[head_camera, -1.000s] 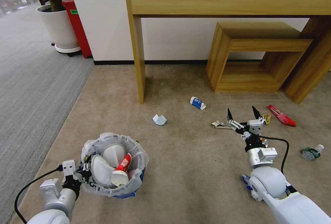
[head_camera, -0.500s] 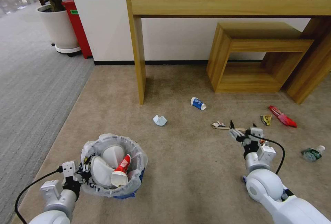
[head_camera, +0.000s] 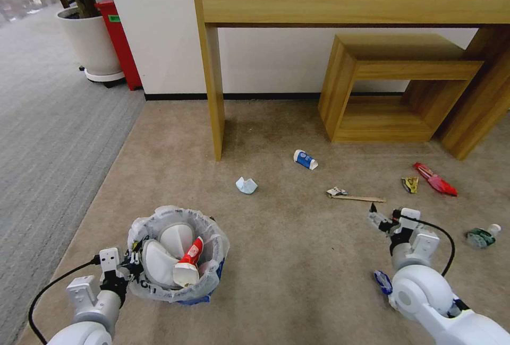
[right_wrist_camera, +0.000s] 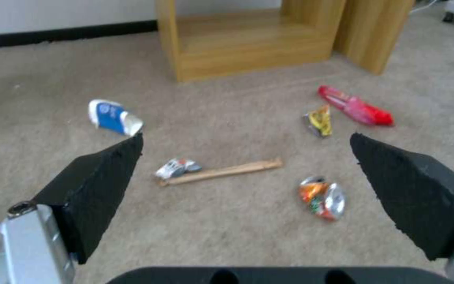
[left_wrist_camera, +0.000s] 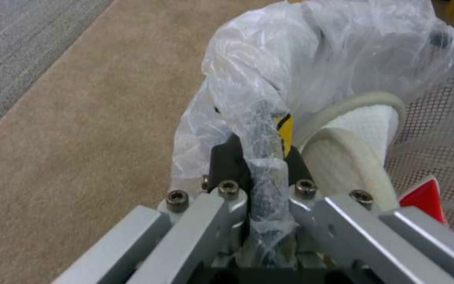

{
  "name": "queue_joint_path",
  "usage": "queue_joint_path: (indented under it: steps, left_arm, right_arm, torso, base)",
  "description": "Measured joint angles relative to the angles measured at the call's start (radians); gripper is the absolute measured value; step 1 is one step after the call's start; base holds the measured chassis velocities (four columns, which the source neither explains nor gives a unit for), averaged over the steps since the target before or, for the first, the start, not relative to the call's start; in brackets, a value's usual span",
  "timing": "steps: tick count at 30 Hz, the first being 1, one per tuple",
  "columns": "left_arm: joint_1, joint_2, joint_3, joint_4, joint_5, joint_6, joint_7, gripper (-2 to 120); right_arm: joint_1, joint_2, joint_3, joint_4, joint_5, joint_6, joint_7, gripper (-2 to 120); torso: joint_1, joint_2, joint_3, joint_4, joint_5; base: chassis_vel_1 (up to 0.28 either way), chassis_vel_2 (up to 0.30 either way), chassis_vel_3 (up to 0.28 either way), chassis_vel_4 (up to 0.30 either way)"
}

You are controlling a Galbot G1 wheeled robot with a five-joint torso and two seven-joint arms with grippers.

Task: Pick up the trash bin and place the garbage on the floor into it.

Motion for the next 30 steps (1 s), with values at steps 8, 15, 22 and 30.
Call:
queue_joint_path:
  steps: [8, 15, 22, 30]
  left_arm:
    - [-0.002, 0.003, 0.004, 0.009, 0.005, -0.003, 0.003, 3]
    - [-0.005, 0.007, 0.006, 0.019, 0.008, -0.007, 0.004, 3]
    - [-0.010, 0.007, 0.007, 0.036, 0.008, -0.019, 0.010, 3]
    - [-0.030, 0.005, 0.012, 0.067, 0.010, -0.029, 0.018, 3]
  right_arm:
    - [-0.077, -0.050, 0.080, 0.026, -0.047, -0.016, -0.046, 100]
    - [-0.169, -0.174, 0.105, -0.074, -0.319, 0.218, -0.273, 100]
    - [-0.301, -0.318, 0.167, -0.221, -0.588, 0.547, -0.530, 100]
    - [-0.333, -0.321, 0.182, -0.436, -0.789, 0.721, -0.633, 100]
  torso:
    - [0.000, 0.000, 0.000, -0.0001, 0.0003]
    - [0.000, 0.000, 0.000, 0.0000, 0.0007]
    - [0.000, 0.000, 0.000, 0.0000, 0.0004]
    - [0.000, 0.000, 0.000, 0.0000, 0.0005]
  base:
    - [0.000, 0.000, 0.000, 0.000]
    - [0.000, 0.000, 0.000, 0.000]
    - [0.000, 0.000, 0.000, 0.000]
    - [0.000, 0.000, 0.000, 0.000]
